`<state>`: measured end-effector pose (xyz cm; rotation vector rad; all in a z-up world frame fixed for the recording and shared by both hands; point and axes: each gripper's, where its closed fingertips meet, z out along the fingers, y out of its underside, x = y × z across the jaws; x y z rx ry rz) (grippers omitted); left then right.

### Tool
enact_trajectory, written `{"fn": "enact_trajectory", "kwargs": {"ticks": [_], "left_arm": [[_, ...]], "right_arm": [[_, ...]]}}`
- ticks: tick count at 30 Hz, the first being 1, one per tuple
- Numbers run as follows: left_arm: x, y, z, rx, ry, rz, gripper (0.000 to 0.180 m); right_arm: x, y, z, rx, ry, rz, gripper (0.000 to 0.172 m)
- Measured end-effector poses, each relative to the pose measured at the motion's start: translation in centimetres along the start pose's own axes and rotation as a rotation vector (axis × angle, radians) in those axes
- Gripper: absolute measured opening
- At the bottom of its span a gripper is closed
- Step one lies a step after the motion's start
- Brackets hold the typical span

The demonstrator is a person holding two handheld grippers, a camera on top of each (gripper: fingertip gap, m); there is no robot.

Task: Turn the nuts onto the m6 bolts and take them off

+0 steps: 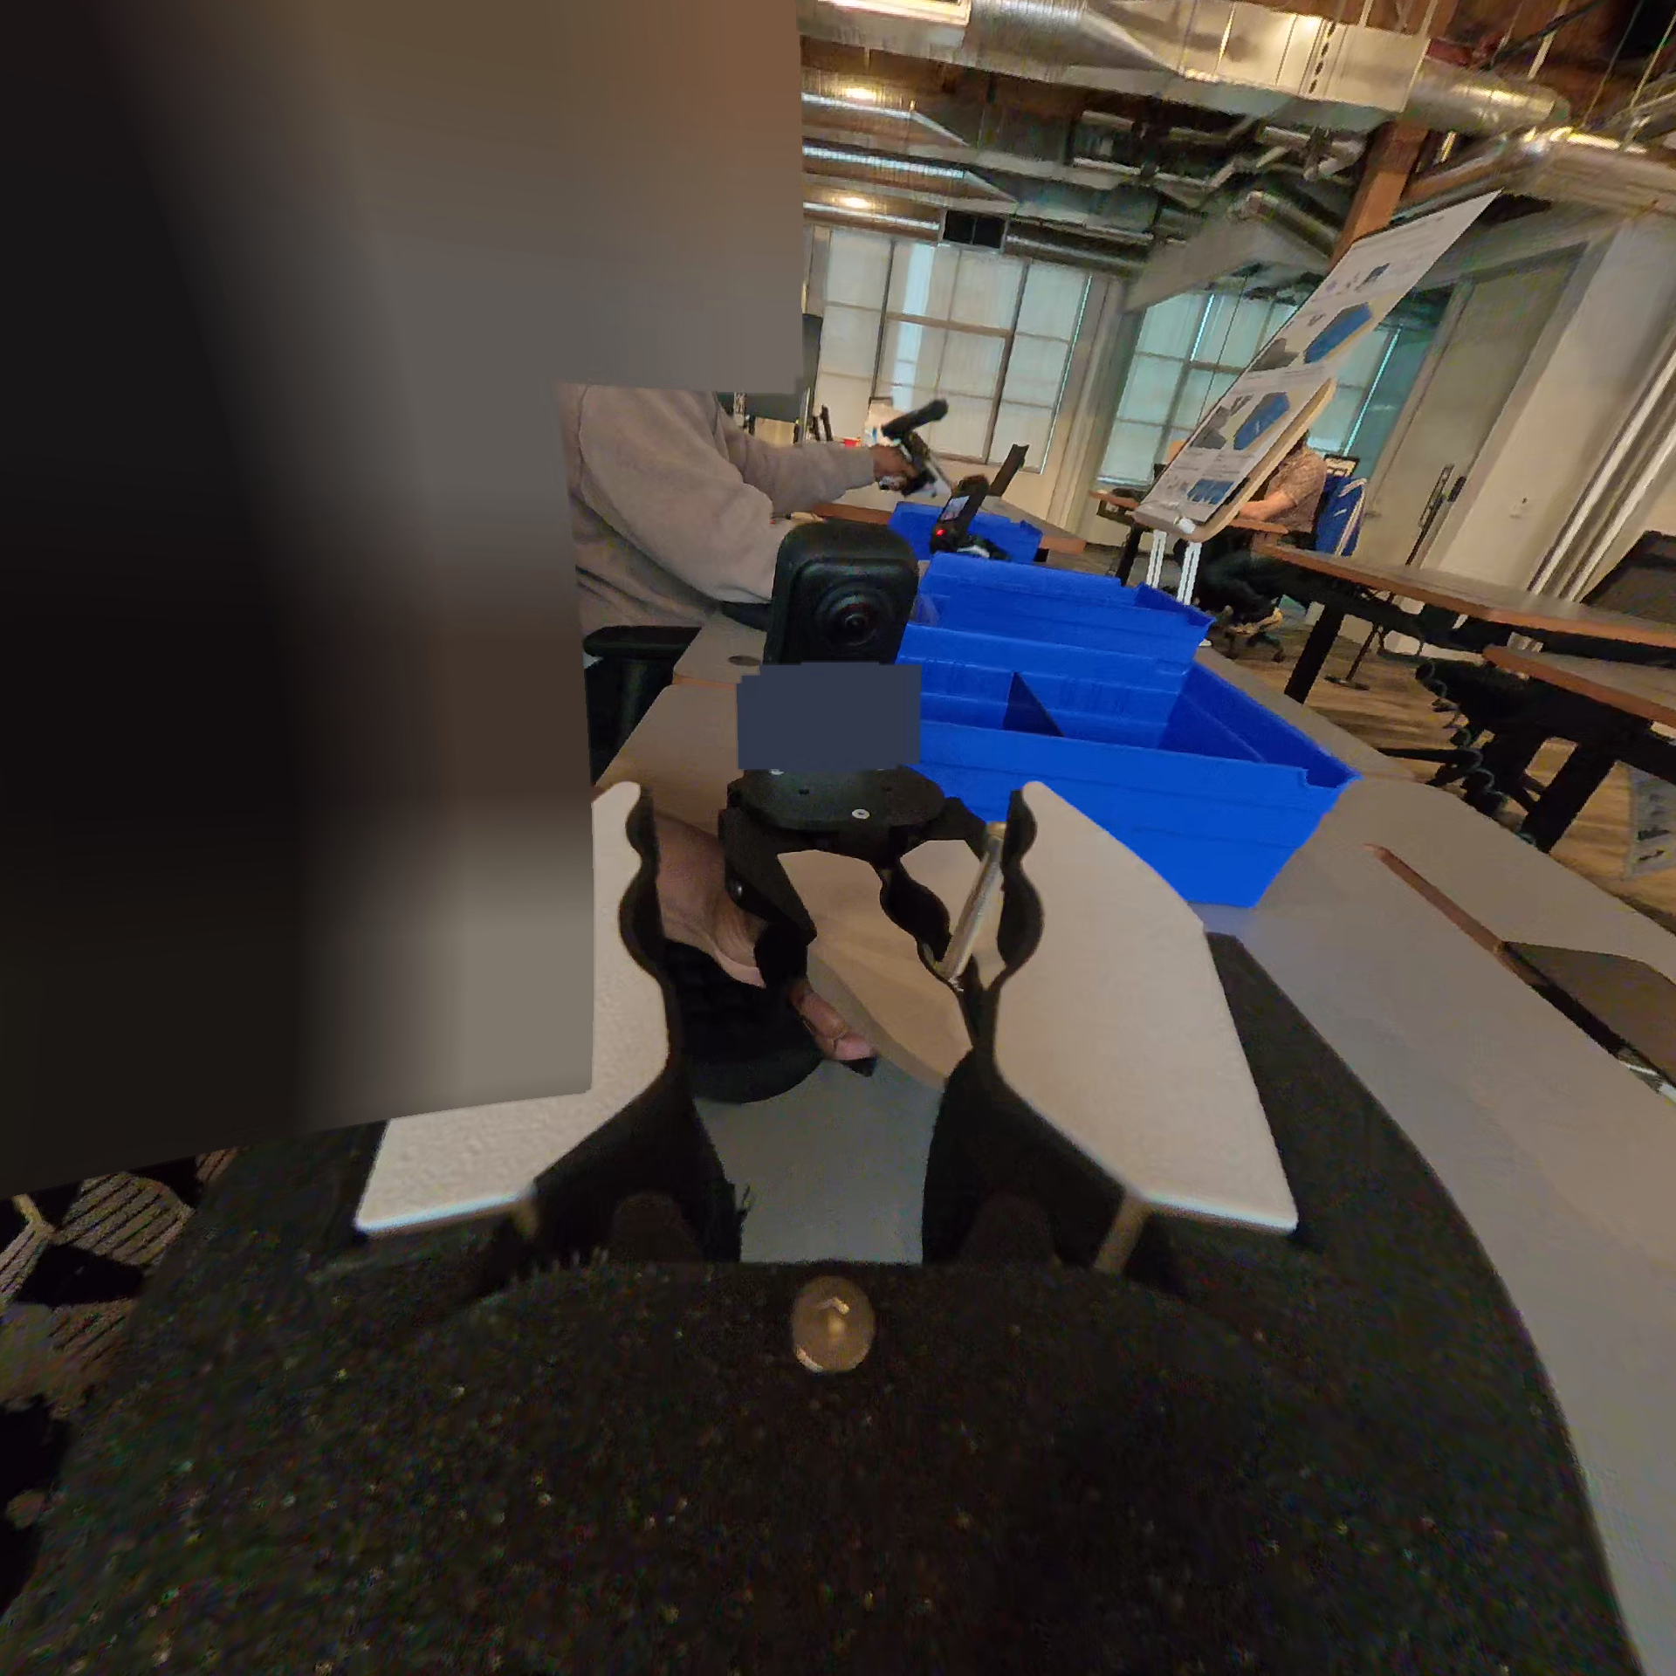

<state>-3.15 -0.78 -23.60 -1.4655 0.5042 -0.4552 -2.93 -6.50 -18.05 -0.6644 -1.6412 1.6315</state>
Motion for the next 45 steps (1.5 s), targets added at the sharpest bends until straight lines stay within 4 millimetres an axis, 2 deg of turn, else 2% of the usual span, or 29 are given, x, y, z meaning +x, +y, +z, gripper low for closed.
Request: {"fn": "enact_trajectory", "kwargs": {"ticks": [4, 9, 14, 19, 22, 26, 29, 38, 42, 45], "left_arm": [[-0.1, -0.1, -0.1, 0.006, -0.003, -0.002, 0.003], [-0.3, -0.2, -0.1, 0.013, -0.013, -0.01, 0.003], [-0.4, -0.2, -0.2, 0.016, -0.022, -0.016, 0.003], [-0.3, -0.1, -0.1, 0.009, -0.017, -0.011, 0.003], [-0.3, 0.0, 0.0, 0.003, -0.016, -0.008, 0.003], [-0.3, 0.0, 0.0, 0.002, -0.018, -0.01, 0.003], [-0.4, 0.0, 0.0, 0.006, -0.02, -0.011, 0.003], [-0.4, 0.0, 0.0, 0.005, -0.02, -0.013, 0.003], [-0.4, -0.1, 0.0, 0.008, -0.019, -0.015, 0.003], [-0.3, 0.0, 0.0, 0.004, -0.018, -0.01, 0.003]], "right_arm": [[0.9, 0.6, -0.2, -0.019, 0.032, 0.04, 0.076], [0.7, 1.0, 0.1, -0.041, 0.014, 0.062, 0.076], [0.3, 0.8, -0.1, -0.03, 0.004, 0.036, 0.06], [1.0, 1.1, 0.3, -0.03, 0.03, 0.061, 0.085], [0.6, 0.9, 0.5, -0.025, 0.021, 0.023, 0.091], [-0.5, 0.3, 0.7, -0.002, -0.014, -0.051, 0.086], [-0.4, 0.9, 0.8, -0.039, -0.006, -0.056, 0.085], [-0.2, 0.9, 0.6, -0.03, -0.006, -0.028, 0.081], [0.0, 0.4, 0.5, -0.003, 0.009, -0.031, 0.083], [0.7, 0.9, 0.5, -0.03, 0.035, 0.0, 0.09]]}}
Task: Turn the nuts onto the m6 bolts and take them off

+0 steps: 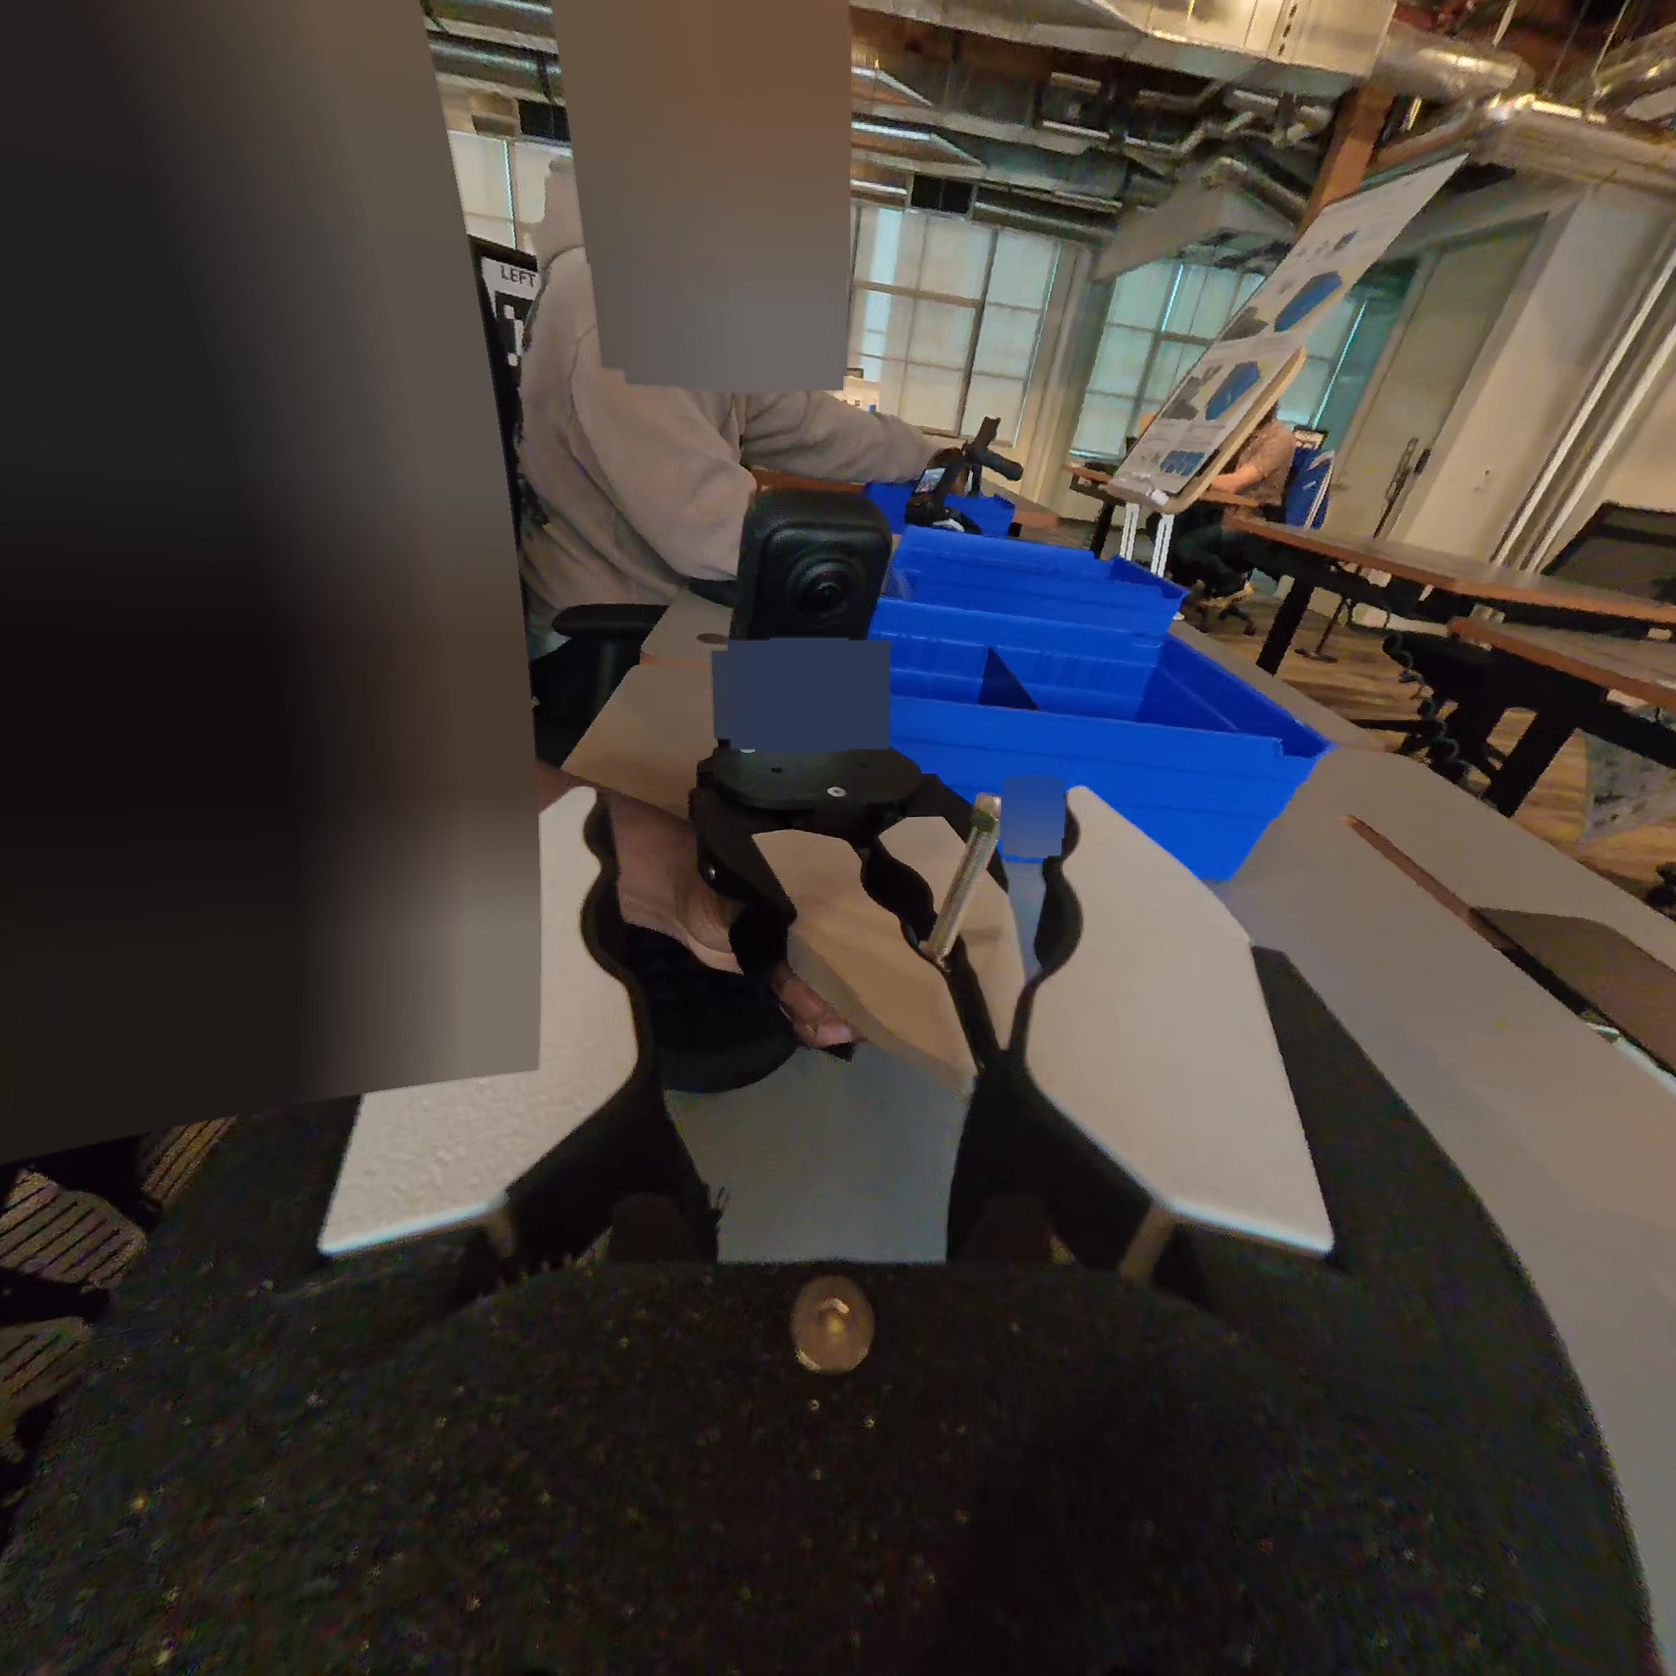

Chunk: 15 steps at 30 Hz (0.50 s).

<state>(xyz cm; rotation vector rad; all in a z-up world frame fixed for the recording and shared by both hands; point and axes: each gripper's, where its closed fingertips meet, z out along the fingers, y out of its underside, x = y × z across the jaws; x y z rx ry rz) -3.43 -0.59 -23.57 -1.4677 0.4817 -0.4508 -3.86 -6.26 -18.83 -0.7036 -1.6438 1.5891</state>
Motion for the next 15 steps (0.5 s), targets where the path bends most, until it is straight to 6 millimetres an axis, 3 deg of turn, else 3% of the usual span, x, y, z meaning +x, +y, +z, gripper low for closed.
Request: {"fn": "enact_trajectory", "kwargs": {"ticks": [5, 11, 13, 15], "left_arm": [[-0.14, -0.04, -0.05, 0.004, -0.008, -0.004, 0.003], [-0.3, -0.1, -0.11, 0.008, -0.015, -0.01, 0.003], [-0.27, -0.07, -0.09, 0.006, -0.015, -0.008, 0.003], [-0.24, -0.03, -0.05, 0.003, -0.013, -0.006, 0.003]], "right_arm": [[-0.27, 0.5, 0.25, -0.03, -0.011, -0.003, 0.089], [-0.17, 0.29, -0.26, -0.017, -0.006, -0.006, 0.071], [0.03, 0.19, -0.31, -0.007, 0.002, 0.002, 0.072], [0.25, 0.23, -0.13, -0.008, 0.012, 0.013, 0.083]]}}
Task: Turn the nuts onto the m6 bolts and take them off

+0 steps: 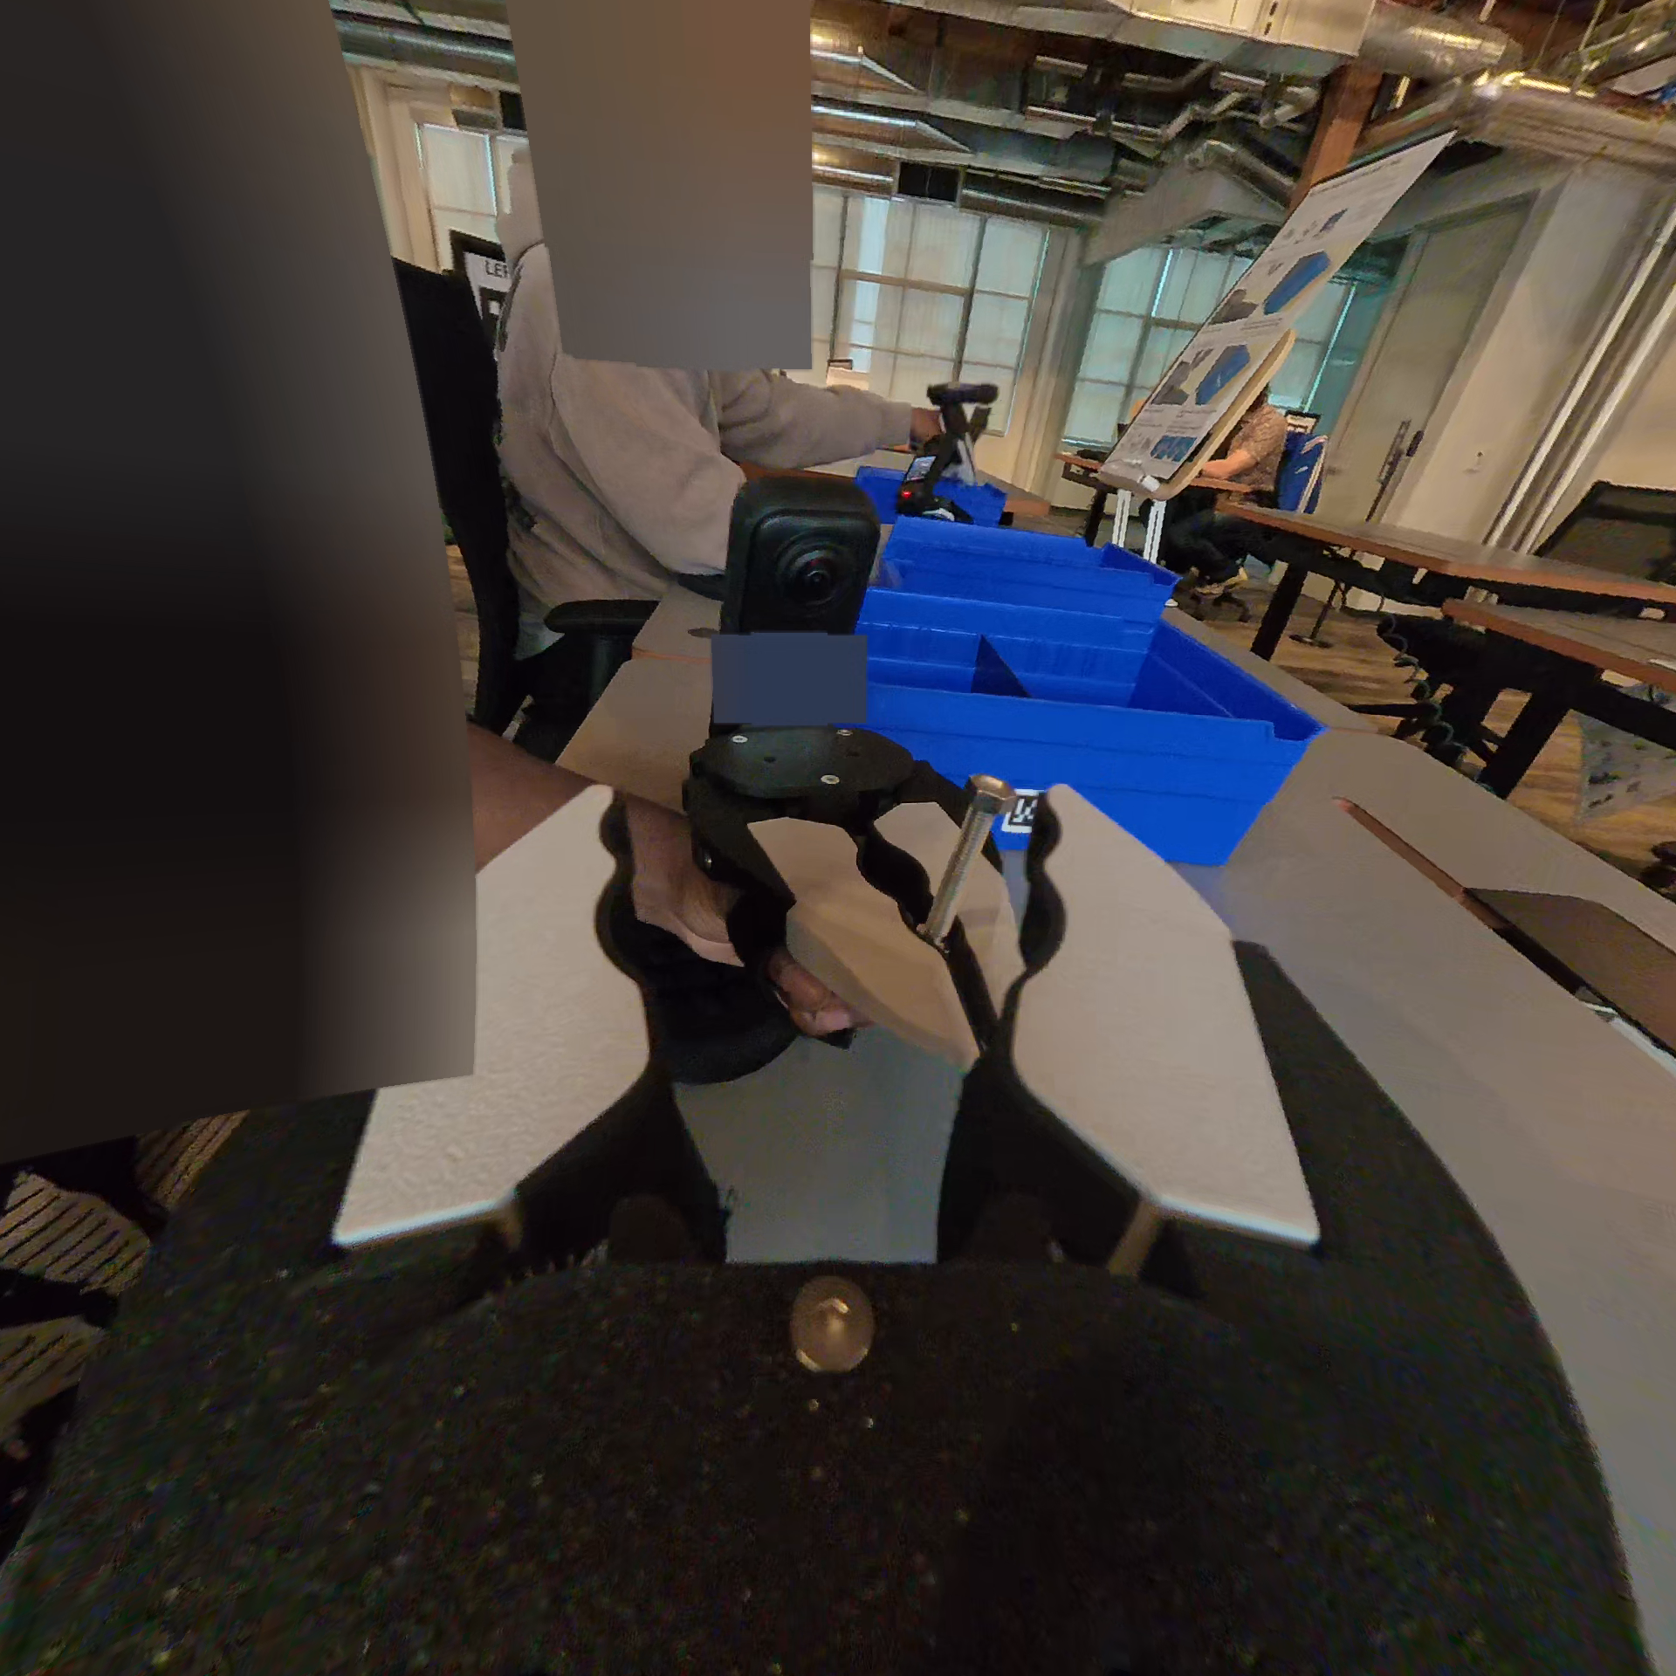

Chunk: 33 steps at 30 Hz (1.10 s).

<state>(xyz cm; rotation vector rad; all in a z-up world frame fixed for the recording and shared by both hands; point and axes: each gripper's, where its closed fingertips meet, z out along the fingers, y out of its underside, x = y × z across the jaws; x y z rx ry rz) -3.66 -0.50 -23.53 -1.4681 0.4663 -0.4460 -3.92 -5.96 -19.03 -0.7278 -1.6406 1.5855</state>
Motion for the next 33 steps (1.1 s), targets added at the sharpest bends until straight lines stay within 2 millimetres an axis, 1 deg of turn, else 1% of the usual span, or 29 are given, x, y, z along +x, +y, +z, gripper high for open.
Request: {"fn": "enact_trajectory", "kwargs": {"ticks": [1, 4, 5, 7, 8, 9, 10, 11, 12, 14, 15, 16, 17, 18, 19, 20, 22, 23, 24, 25, 28, 29, 30, 31, 33], "left_arm": [[0.0, 0.0, 0.0, -0.001, 0.001, 0.0, 0.003], [0.0, 0.0, 0.0, -0.002, -0.002, 0.0, 0.003], [-0.1, 0.0, 0.0, -0.001, -0.003, -0.001, 0.003], [-0.2, 0.0, 0.0, 0.001, -0.006, -0.005, 0.003], [-0.2, 0.0, 0.0, 0.001, -0.006, -0.005, 0.003], [-0.1, 0.0, 0.0, -0.001, -0.005, -0.004, 0.003], [-0.1, 0.0, 0.0, -0.002, -0.004, -0.002, 0.003], [-0.1, 0.1, 0.0, -0.004, -0.004, -0.001, 0.003], [-0.1, 0.1, 0.1, -0.005, -0.003, 0.0, 0.003], [-0.1, 0.1, 0.1, -0.005, -0.003, -0.001, 0.003], [-0.1, 0.1, 0.1, -0.005, -0.004, -0.001, 0.003], [-0.2, 0.1, 0.0, -0.004, -0.007, -0.002, 0.003], [-0.2, 0.1, 0.0, -0.003, -0.01, -0.005, 0.003], [-0.3, 0.0, 0.0, -0.001, -0.01, -0.007, 0.003], [-0.3, 0.0, 0.0, -0.001, -0.009, -0.006, 0.003], [-0.2, 0.1, 0.0, -0.003, -0.008, -0.004, 0.003], [-0.1, 0.1, 0.1, -0.008, -0.004, 0.0, 0.003], [-0.1, 0.1, 0.1, -0.009, -0.002, 0.002, 0.003], [-0.1, 0.2, 0.1, -0.01, 0.0, 0.002, 0.003], [-0.1, 0.2, 0.1, -0.01, -0.001, 0.001, 0.003], [-0.2, 0.1, 0.1, -0.006, -0.008, -0.005, 0.003], [-0.3, 0.1, 0.0, -0.005, -0.007, -0.007, 0.003], [-0.2, 0.1, 0.0, -0.005, -0.005, -0.007, 0.003], [-0.2, 0.1, 0.1, -0.007, -0.002, -0.004, 0.003], [-0.1, 0.2, 0.1, -0.011, 0.003, 0.002, 0.003]], "right_arm": [[-0.1, 0.1, 0.1, -0.006, -0.007, 0.0, 0.086], [-0.5, 0.3, 0.3, -0.021, -0.017, -0.017, 0.085], [-0.4, 0.2, 0.2, -0.021, -0.011, -0.024, 0.08], [-0.7, -0.1, -0.2, -0.001, -0.032, -0.025, 0.063], [-0.6, -0.2, -0.3, 0.007, -0.027, -0.021, 0.06], [-0.4, -0.2, -0.3, 0.005, -0.017, -0.019, 0.062], [-0.2, -0.1, -0.3, 0.0, -0.005, -0.016, 0.067], [0.1, 0.0, -0.2, 0.0, 0.008, -0.011, 0.076], [0.1, 0.0, 0.0, -0.001, 0.007, -0.009, 0.081], [-0.2, 0.2, 0.2, -0.016, -0.009, -0.014, 0.084], [-0.3, 0.3, 0.2, -0.022, -0.01, -0.021, 0.082], [-0.4, 0.2, 0.1, -0.021, -0.01, -0.03, 0.075], [-0.6, 0.1, -0.1, -0.014, -0.022, -0.038, 0.061], [-0.6, -0.2, -0.3, 0.002, -0.022, -0.041, 0.054], [-0.3, -0.4, -0.4, 0.014, -0.006, -0.04, 0.054], [0.0, -0.4, -0.4, 0.014, 0.008, -0.033, 0.06], [0.4, -0.1, -0.2, 0.001, 0.024, -0.007, 0.081], [0.4, 0.1, 0.0, -0.007, 0.021, -0.002, 0.089], [0.3, 0.3, 0.1, -0.017, 0.012, -0.003, 0.09], [0.1, 0.5, 0.2, -0.027, 0.002, -0.01, 0.087], [-0.3, 0.1, -0.2, -0.013, -0.01, -0.042, 0.058], [-0.2, -0.1, -0.4, 0.0, -0.004, -0.04, 0.054], [0.1, -0.2, -0.5, 0.005, 0.006, -0.034, 0.054], [0.3, 0.0, -0.4, -0.001, 0.015, -0.022, 0.061], [0.5, 0.4, 0.0, -0.021, 0.02, 0.001, 0.083]]}}
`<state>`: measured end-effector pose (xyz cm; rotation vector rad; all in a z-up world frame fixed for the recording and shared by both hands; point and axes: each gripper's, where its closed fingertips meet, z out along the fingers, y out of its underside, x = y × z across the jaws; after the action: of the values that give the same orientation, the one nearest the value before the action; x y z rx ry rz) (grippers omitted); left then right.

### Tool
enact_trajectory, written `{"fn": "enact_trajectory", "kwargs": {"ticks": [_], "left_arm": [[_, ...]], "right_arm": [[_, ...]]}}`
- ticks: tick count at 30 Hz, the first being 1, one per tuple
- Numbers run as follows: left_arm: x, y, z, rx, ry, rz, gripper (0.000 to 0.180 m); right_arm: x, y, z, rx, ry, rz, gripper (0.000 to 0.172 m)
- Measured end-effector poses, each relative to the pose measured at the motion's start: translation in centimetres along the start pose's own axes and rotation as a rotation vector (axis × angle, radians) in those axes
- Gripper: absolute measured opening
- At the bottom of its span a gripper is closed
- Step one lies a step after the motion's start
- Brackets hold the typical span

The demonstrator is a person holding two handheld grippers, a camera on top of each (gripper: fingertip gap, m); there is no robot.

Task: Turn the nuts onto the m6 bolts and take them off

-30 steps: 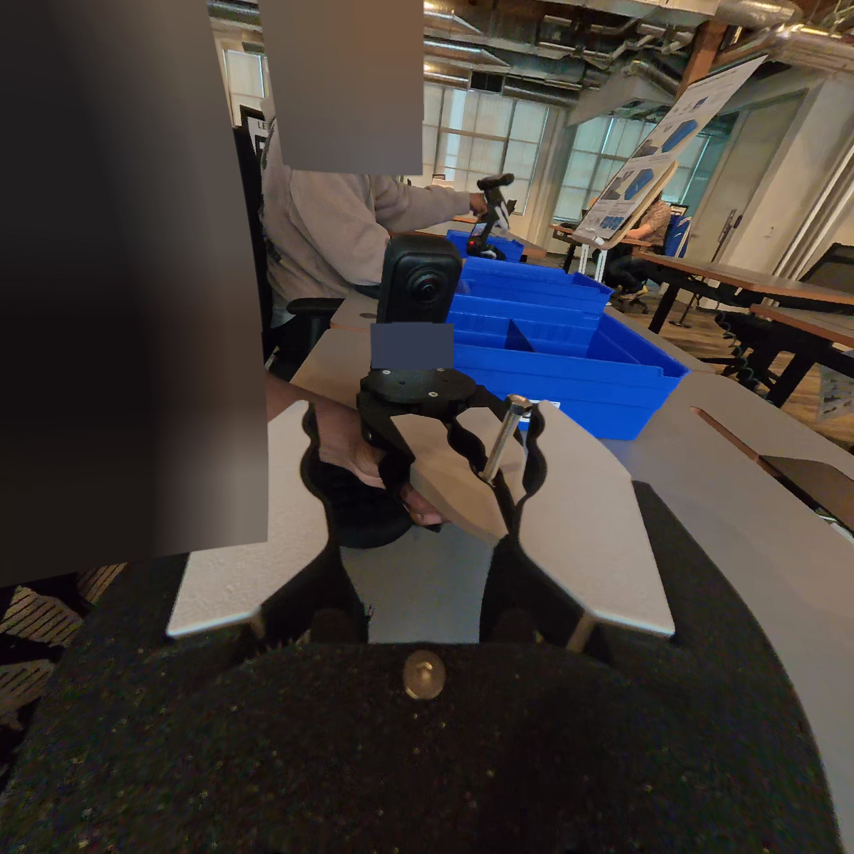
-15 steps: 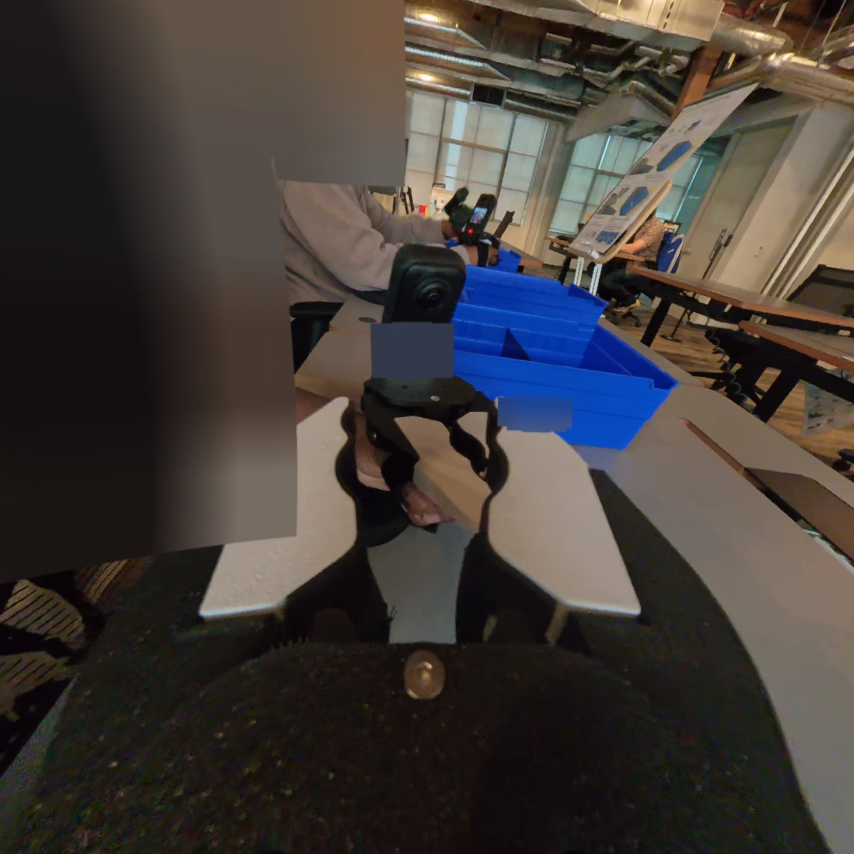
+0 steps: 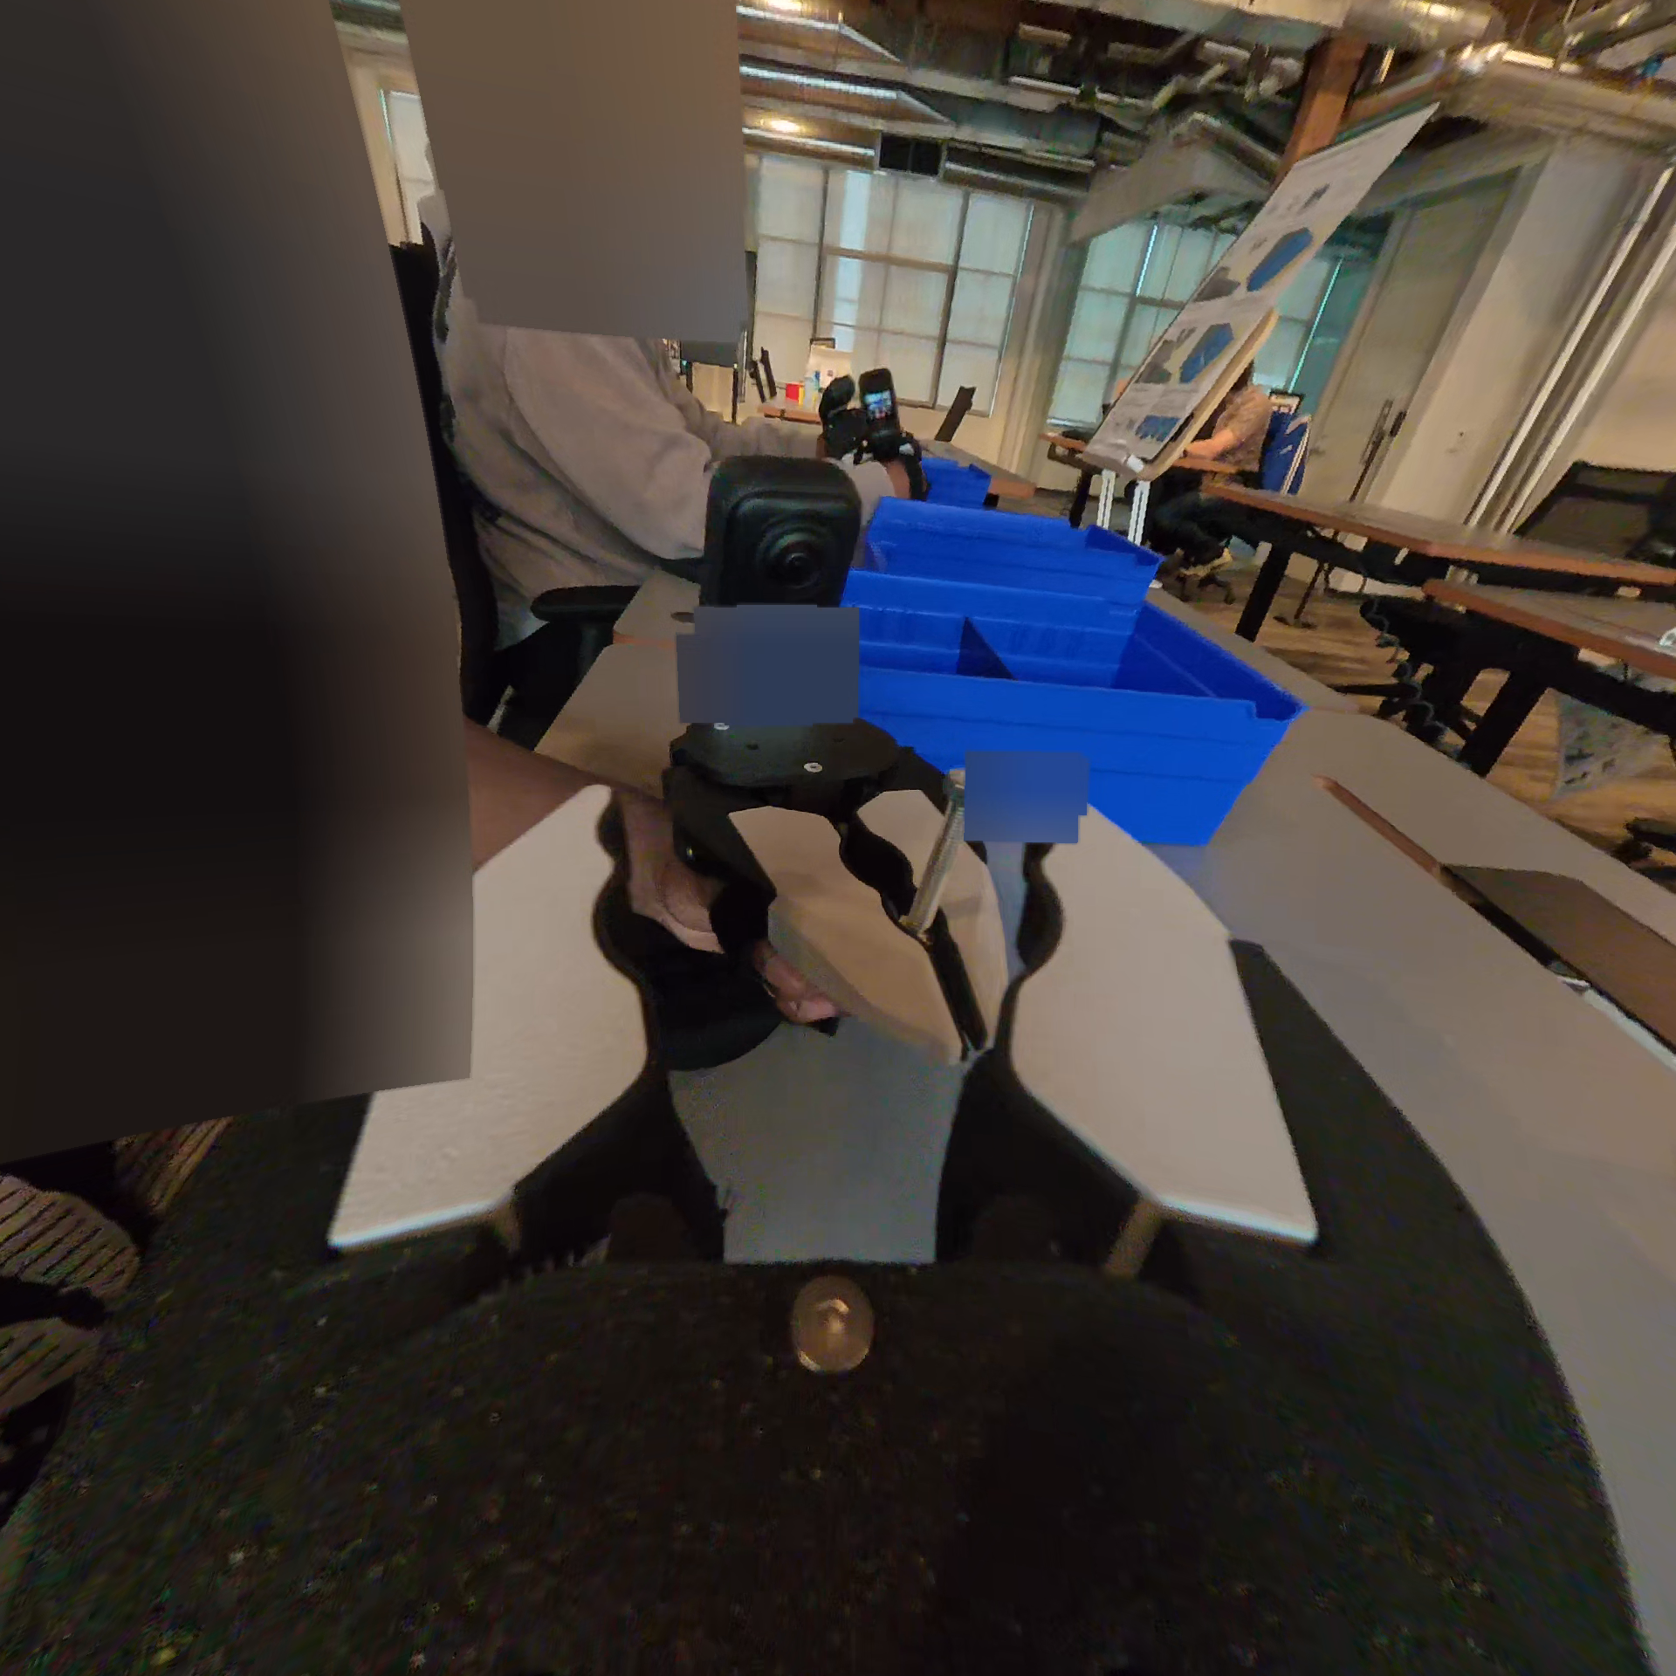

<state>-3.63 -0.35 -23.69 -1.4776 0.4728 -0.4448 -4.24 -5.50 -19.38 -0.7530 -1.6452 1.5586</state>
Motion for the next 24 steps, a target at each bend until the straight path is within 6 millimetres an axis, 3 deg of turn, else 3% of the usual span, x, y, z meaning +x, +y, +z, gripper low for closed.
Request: {"fn": "enact_trajectory", "kwargs": {"ticks": [2, 6, 7, 10, 11, 13, 15, 16, 19, 21, 22, 24], "left_arm": [[0.0, 0.0, 0.0, 0.0, -0.001, -0.001, 0.003], [-0.2, -0.2, -0.1, 0.012, -0.009, -0.013, 0.003], [-0.2, -0.2, -0.1, 0.012, -0.007, -0.013, 0.003], [0.0, -0.1, 0.0, 0.005, 0.0, -0.005, 0.003], [0.0, -0.1, 0.0, 0.004, 0.0, -0.004, 0.003], [-0.1, -0.1, -0.1, 0.008, -0.004, -0.008, 0.003], [-0.3, -0.2, -0.2, 0.016, -0.014, -0.016, 0.003], [-0.3, -0.2, -0.2, 0.017, -0.013, -0.02, 0.003], [-0.1, -0.1, -0.1, 0.009, -0.004, -0.009, 0.003], [-0.1, 0.0, 0.0, 0.004, -0.005, -0.004, 0.003], [-0.1, -0.1, 0.0, 0.005, -0.008, -0.007, 0.003], [-0.3, -0.1, -0.1, 0.012, -0.014, -0.016, 0.003]], "right_arm": [[-0.4, 0.3, 0.3, -0.022, -0.019, -0.013, 0.085], [-1.0, -0.3, -0.2, 0.012, -0.032, -0.062, 0.051], [-0.7, -0.4, -0.3, 0.018, -0.019, -0.054, 0.054], [-0.2, 0.0, 0.1, 0.001, -0.001, -0.017, 0.084], [-0.4, 0.1, 0.2, -0.008, -0.017, -0.014, 0.084], [-0.7, 0.2, 0.2, -0.017, -0.024, -0.035, 0.078], [-1.3, -0.2, -0.2, 0.009, -0.054, -0.06, 0.049], [-1.2, -0.5, -0.3, 0.029, -0.047, -0.055, 0.048], [-0.3, -0.2, 0.0, 0.011, -0.003, -0.019, 0.081], [-0.5, 0.3, 0.3, -0.01, -0.021, -0.009, 0.088], [-0.7, 0.3, 0.3, -0.015, -0.028, -0.021, 0.081], [-1.2, -0.2, -0.1, 0.01, -0.043, -0.065, 0.051]]}}
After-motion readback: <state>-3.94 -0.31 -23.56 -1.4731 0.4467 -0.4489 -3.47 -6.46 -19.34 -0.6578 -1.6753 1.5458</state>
